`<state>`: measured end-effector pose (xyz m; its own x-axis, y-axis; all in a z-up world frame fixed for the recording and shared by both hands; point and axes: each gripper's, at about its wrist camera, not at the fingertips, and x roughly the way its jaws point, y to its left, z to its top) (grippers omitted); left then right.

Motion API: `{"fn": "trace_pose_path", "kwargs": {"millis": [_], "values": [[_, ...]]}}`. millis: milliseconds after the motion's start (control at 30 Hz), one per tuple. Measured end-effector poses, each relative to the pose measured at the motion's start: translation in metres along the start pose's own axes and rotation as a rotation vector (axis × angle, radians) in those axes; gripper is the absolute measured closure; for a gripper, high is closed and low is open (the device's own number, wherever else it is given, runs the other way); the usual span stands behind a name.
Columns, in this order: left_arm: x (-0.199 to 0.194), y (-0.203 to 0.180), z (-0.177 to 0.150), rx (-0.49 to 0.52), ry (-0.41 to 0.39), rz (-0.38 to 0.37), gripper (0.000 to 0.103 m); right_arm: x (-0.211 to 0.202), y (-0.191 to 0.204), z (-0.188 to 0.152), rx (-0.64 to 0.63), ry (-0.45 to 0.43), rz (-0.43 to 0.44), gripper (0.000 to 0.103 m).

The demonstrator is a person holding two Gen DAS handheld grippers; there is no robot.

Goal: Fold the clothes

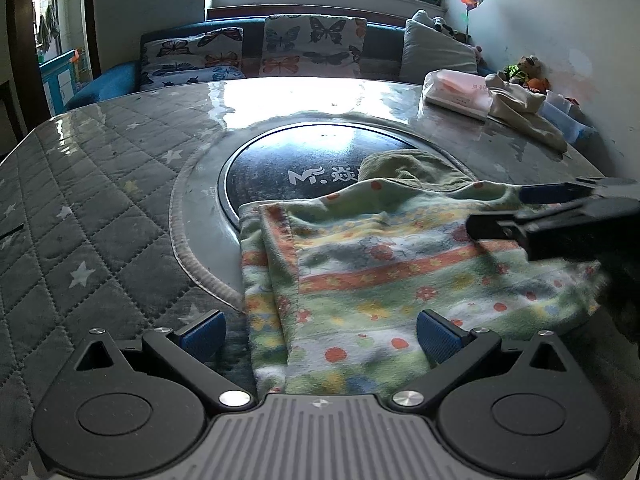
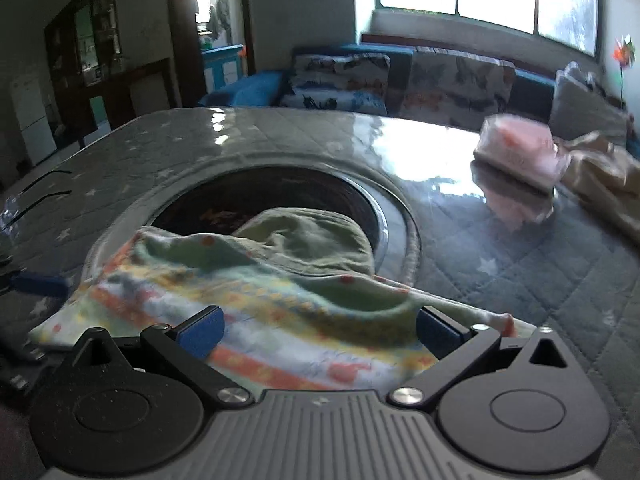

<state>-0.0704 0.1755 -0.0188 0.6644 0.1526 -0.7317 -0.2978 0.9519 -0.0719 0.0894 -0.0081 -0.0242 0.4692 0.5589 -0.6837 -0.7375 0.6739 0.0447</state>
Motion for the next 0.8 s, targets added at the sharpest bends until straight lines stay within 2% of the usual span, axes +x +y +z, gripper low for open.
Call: {"fn": "trace_pose_path", "kwargs": {"millis": [100,200,300,533,667,800], "values": [[0.000,0.000,0.000,0.002,0.000,-0.002,0.000,0.010,-0.009,0.008,0.023,0.005,-0.028,0.001],[0.000,0.001,0.000,-0.002,0.002,-0.002,0.000,0.004,-0.013,0.014,0.037,-0.011,-0.054,0.003],[0.000,0.003,0.000,-0.006,0.002,-0.001,0.000,-0.002,-0.009,0.017,0.001,-0.021,-0.084,0.003],[0.000,0.003,0.000,-0.007,0.004,0.005,0.000,0.016,-0.002,0.015,-0.058,0.015,-0.180,0.006],[0.000,0.005,0.002,-0.018,0.011,0.010,0.000,0.000,-0.002,0.017,-0.056,-0.021,-0.134,0.005],[-0.002,0.012,0.003,-0.051,0.017,0.016,0.000,-0.022,0.008,0.013,-0.079,-0.043,-0.037,0.005]]}}
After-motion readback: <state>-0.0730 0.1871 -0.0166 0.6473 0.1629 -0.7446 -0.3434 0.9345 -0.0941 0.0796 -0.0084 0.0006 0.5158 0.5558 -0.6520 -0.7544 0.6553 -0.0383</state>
